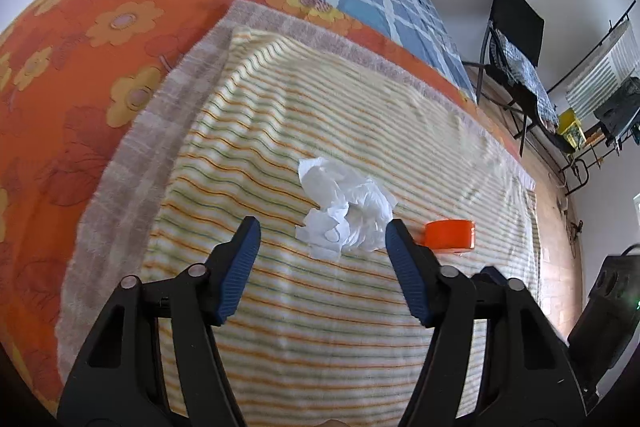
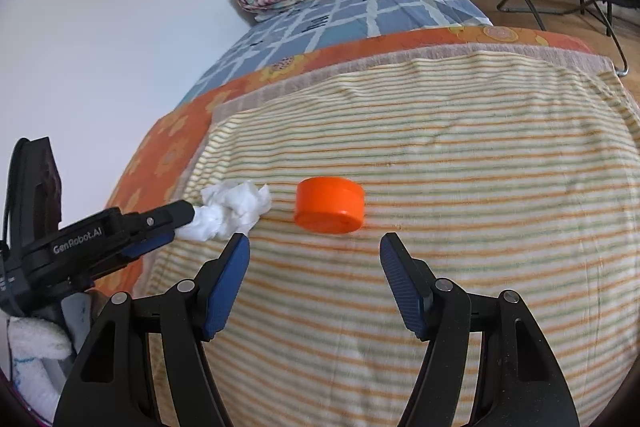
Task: Collect trash
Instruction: 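Grasp the white tissue with the left tool while the right tool grasps the orange cap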
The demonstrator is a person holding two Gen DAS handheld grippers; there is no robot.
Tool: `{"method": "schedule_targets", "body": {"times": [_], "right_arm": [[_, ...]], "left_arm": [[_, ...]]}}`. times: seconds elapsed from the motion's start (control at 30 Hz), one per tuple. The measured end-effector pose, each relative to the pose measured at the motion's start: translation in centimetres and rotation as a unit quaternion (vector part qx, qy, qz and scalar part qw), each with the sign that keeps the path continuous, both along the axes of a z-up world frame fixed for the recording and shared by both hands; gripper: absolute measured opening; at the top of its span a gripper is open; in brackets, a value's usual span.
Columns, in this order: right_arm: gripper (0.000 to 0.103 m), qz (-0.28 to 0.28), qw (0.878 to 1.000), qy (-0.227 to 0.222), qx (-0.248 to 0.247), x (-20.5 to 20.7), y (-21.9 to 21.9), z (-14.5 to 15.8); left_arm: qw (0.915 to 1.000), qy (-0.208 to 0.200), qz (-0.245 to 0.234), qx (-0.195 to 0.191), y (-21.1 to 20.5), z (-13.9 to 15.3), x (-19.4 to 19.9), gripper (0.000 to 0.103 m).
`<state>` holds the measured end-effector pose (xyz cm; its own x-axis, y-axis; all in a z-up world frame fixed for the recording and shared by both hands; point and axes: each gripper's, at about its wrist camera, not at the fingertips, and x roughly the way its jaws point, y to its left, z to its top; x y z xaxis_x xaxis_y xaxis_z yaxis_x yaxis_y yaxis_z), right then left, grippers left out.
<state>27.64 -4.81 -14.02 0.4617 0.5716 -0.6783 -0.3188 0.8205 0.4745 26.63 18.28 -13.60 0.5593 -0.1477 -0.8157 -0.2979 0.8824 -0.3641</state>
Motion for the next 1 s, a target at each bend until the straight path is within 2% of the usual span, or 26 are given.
{"method": "schedule_targets", "body": {"times": [0.17, 0.23, 0.4, 0.47, 0.57, 0.7, 0.8, 1.0], "right_arm": [[0.067, -0.013, 1.000, 0.004, 0.000, 1.2, 0.2, -0.6], [0.067, -0.015, 1.000, 0.003, 0.000, 1.5, 0.4, -0.6], [0.067, -0.008, 0.999, -0.012, -0.030, 2.0, 1.8, -0.8], [0.067, -0.008, 0.999, -0.008, -0.035, 2.4, 2.2, -1.4], [0.067, -0.009, 0.999, 0.005, -0.033, 2.8, 2.5, -2.2], [0.067, -0.005, 0.999, 0.000, -0.041, 2.8, 2.9, -2.3], [0.045, -0.004, 0.999, 0.001, -0.044, 2.7, 2.9, -2.3], [0.045, -0.010, 0.999, -0.003, -0.041, 2.6, 2.6, -2.0]], "left_arm": [[0.9998, 0.009, 0.005, -0.014, 0.1, -1.5, 0.7, 0.057], [0.9996, 0.011, 0.006, -0.027, 0.3, -1.9, 0.9, 0.044], [0.9997, 0.011, 0.005, -0.023, 0.5, -2.1, 1.0, 0.028], [0.9998, 0.008, 0.004, -0.020, 0.7, -2.1, 0.9, 0.025], [0.9999, 0.004, 0.005, -0.015, 0.9, -2.0, 0.8, 0.011], [0.9999, 0.001, 0.006, -0.012, 1.3, -1.8, 0.7, 0.008], [0.9999, -0.003, 0.008, -0.012, 1.7, -1.8, 0.6, 0.007], [0.9999, -0.008, 0.005, -0.006, 1.9, -1.3, 0.1, 0.005]]}}
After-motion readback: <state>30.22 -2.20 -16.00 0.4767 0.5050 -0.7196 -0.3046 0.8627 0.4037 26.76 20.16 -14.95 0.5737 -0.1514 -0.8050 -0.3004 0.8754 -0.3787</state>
